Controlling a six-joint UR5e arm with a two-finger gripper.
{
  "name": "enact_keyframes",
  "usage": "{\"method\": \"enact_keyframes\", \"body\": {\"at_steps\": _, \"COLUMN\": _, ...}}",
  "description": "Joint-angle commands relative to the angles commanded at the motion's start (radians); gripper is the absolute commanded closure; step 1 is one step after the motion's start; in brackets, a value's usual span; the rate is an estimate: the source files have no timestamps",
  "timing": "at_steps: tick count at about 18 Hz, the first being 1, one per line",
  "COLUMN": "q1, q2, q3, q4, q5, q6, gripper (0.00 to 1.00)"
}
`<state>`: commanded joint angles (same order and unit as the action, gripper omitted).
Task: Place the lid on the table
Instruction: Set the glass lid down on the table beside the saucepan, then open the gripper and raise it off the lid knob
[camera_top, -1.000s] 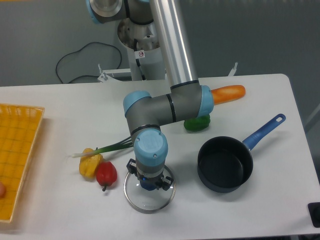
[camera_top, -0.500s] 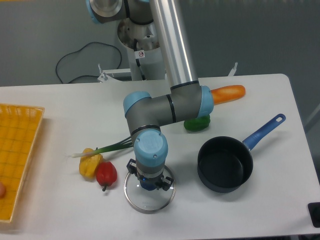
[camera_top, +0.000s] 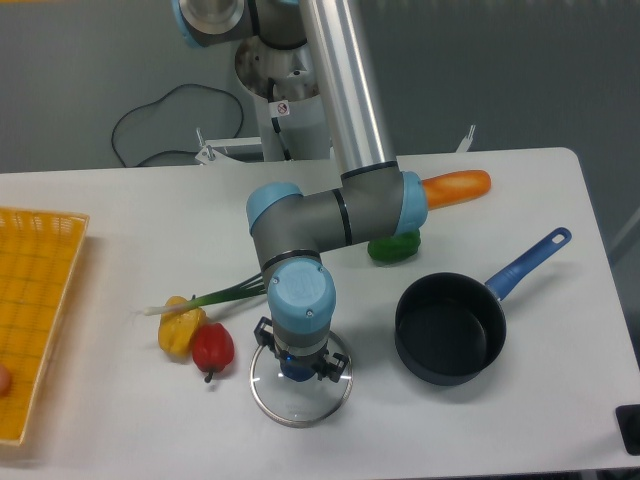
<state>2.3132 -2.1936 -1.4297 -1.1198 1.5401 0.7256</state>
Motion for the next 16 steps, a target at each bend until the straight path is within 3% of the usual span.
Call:
{"method": "enact_keyframes", "body": {"at_steps": 1, "q1": 0.000, "q2": 0.003, "q3": 0.003, "q4": 0.000, "q5": 0.000, "q6": 0.000, "gripper": 0.18}}
{"method": "enact_keyframes", "body": {"at_steps": 2, "q1": 0.000, "q2": 0.005, "q3": 0.009, "q4": 0.000, "q5": 0.002, "q6": 0.006, "gripper": 0.04}}
{"method": "enact_keyframes", "body": {"at_steps": 3, "q1": 0.002, "q2": 0.009, "q3": 0.014, "q4": 0.000, "q5": 0.005, "q6": 0.024, "gripper": 0.00}}
{"method": "enact_keyframes", "body": {"at_steps": 11, "q1": 0.008, "q2": 0.078, "q3": 0.014, "q4": -0.009, "q5": 0.086, "q6": 0.141, "gripper": 0.00}}
{"method": "enact_keyframes", "body": {"at_steps": 16, "q1": 0.018, "q2": 0.121, "q3": 0.012, "q4": -0.014, "q5": 0.130, "q6": 0.294, "gripper": 0.00}}
